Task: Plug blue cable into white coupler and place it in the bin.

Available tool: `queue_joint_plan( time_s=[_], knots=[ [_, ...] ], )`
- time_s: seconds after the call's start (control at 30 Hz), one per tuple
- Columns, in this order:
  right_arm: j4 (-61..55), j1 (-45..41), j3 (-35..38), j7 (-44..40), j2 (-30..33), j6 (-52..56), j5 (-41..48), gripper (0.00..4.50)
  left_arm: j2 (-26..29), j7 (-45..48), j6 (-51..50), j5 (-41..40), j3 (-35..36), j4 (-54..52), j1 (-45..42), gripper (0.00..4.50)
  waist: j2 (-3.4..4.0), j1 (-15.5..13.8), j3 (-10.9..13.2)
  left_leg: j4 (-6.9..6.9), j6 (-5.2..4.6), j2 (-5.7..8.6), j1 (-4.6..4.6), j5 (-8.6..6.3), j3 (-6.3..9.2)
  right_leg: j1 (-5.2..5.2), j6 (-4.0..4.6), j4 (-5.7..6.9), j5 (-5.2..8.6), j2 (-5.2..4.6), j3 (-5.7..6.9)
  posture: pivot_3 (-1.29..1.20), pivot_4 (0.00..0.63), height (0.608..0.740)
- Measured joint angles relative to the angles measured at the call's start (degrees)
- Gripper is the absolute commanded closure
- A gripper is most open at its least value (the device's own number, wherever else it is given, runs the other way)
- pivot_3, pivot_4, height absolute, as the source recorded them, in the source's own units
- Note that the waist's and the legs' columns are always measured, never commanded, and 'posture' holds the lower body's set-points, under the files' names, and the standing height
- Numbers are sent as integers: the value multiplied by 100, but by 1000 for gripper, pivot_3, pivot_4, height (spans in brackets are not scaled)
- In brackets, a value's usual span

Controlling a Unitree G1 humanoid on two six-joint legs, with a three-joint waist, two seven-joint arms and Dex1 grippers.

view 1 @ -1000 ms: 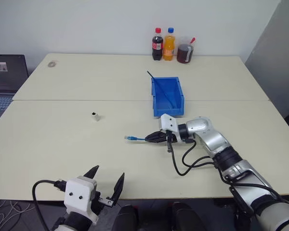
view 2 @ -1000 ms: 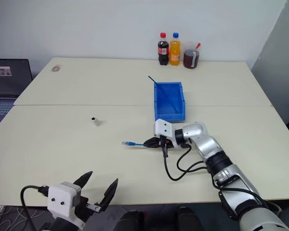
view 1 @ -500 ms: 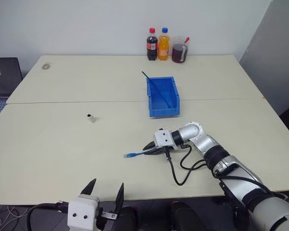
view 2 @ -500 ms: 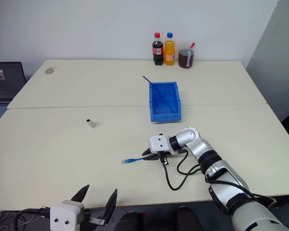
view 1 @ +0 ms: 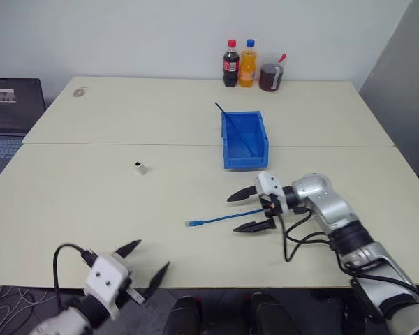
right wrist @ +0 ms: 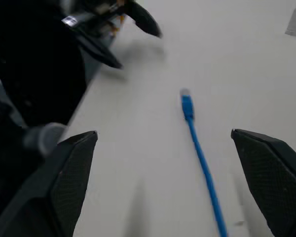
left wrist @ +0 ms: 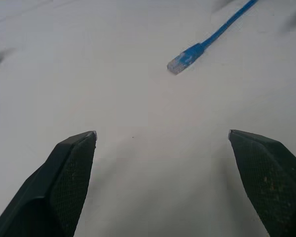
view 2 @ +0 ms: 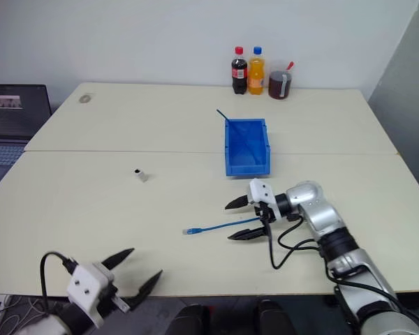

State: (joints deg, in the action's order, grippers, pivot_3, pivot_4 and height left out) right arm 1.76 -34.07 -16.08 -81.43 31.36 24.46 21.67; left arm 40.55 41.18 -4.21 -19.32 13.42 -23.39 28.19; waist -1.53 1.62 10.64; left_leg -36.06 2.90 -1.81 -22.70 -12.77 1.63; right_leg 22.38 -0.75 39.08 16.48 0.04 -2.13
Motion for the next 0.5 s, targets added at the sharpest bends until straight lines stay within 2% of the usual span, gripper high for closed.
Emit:
queue_joint_plan(
  time_s=[0.1,0.17,0.33,0.5],
  knots=[
    [-1136,220,387,300,411,1102,631,42,577,990,-15,-218,-55,734,-1009,0,-6,41,-4,3,1,0,4,-1,-16,1,-7,-8,-4,1,-3,0,150,740],
    [-1509,496,538,586,552,1339,671,42,788,1753,-30,-281,-454,1332,-2075,0,-6,13,-4,2,1,2,2,0,-18,3,-13,-11,-8,7,-2,0,150,740],
    [-1707,795,641,1030,659,1354,643,42,841,2843,91,-77,-1284,2363,-3494,0,-6,18,-4,-1,1,10,-8,0,-26,9,-21,-11,-11,9,-2,0,150,740],
    [-2101,1155,933,1598,757,1397,655,42,466,3616,542,338,-1988,3632,-4690,0,-6,17,-5,-1,0,8,-27,0,-30,33,-25,-8,-14,14,-8,0,150,740]
  ],
)
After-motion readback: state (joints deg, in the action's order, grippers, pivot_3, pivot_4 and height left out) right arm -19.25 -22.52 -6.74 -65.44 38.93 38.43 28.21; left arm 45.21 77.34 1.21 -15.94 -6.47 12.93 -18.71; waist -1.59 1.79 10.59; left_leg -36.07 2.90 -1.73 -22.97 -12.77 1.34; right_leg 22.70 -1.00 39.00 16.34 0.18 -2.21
